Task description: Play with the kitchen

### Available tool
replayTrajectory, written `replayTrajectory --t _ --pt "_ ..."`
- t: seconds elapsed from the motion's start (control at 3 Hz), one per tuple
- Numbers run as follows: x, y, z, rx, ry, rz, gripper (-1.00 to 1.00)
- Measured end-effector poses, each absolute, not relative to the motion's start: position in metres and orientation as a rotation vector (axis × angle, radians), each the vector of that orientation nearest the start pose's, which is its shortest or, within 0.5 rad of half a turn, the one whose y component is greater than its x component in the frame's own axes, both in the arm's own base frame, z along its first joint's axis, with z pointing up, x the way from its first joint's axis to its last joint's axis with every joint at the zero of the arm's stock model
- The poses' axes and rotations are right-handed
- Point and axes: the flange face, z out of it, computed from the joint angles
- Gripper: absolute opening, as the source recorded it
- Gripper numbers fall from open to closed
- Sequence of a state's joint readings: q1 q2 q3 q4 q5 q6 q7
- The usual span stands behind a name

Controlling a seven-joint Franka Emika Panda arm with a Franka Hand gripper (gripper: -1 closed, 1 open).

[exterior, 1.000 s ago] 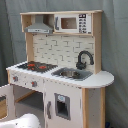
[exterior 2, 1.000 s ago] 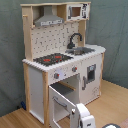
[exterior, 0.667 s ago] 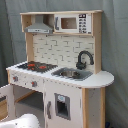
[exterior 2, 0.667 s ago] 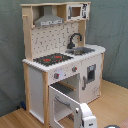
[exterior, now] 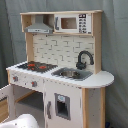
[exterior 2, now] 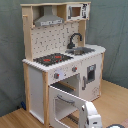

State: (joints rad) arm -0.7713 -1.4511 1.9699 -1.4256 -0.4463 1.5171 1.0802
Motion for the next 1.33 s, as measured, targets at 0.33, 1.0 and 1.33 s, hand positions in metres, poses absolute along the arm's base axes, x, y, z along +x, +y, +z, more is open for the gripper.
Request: replayTrajectory --t 0.33,1.0,1.33 --pt "0.088 0.619 0.210 1.428 0.238 1.450 -1.00" --pt "0.098 0.583 0.213 1.408 0.255 1.424 -1.00" --pt "0.115 0.568 0.212 1.409 0.283 1.419 -1.00"
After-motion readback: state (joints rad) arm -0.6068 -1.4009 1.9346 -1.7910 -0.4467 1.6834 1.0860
